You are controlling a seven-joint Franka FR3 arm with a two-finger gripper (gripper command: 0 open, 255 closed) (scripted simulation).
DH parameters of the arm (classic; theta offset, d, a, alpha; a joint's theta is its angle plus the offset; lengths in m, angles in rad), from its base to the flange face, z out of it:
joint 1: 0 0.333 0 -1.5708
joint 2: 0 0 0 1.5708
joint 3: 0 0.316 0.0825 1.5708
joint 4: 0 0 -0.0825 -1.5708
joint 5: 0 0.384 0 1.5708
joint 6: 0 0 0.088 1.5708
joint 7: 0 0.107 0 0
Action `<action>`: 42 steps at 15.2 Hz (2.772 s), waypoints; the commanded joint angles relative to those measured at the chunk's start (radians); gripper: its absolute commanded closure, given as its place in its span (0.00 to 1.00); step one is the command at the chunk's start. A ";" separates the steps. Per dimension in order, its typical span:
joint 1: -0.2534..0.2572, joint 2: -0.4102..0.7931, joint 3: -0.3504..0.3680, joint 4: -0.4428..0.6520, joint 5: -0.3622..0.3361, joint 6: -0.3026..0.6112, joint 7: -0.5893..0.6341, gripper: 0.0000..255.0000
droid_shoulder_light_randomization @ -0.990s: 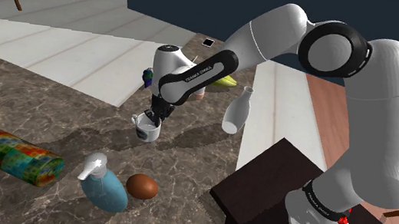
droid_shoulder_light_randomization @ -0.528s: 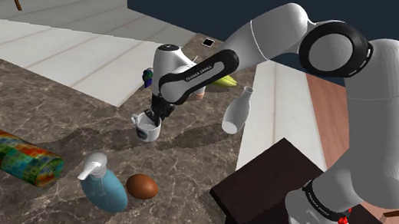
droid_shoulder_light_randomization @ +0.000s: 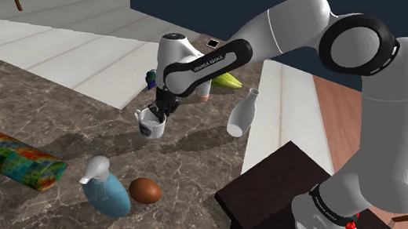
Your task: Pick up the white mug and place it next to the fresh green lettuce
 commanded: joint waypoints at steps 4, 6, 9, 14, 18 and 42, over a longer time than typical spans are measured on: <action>-0.005 -0.043 0.009 0.005 0.011 -0.047 -0.003 1.00; -0.008 -0.060 0.012 0.007 0.015 -0.066 -0.005 1.00; -0.011 -0.085 0.017 0.011 0.021 -0.095 -0.007 1.00; -0.016 -0.124 0.024 0.023 0.032 -0.145 -0.011 1.00; -0.019 -0.152 0.028 0.037 0.040 -0.186 -0.014 1.00; -0.293 -0.444 -0.064 -0.278 0.137 -0.170 -0.409 1.00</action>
